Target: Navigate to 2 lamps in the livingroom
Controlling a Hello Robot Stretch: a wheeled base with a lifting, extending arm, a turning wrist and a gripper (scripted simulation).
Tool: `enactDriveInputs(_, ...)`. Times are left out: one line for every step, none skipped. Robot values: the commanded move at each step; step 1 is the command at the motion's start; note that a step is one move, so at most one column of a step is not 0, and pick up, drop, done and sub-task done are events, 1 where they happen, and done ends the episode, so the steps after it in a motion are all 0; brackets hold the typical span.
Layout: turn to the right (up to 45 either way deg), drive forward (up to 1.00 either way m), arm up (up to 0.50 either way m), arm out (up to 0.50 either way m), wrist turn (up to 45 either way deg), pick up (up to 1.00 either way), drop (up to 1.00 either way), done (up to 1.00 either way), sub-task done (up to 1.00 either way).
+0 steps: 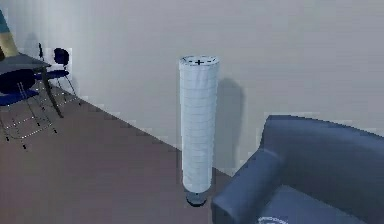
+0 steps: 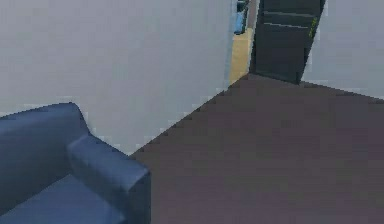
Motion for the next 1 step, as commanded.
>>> enactDriveInputs(0.0,0.00,0.00,0.00,0.0,0.00,0.00,0.00,1.00)
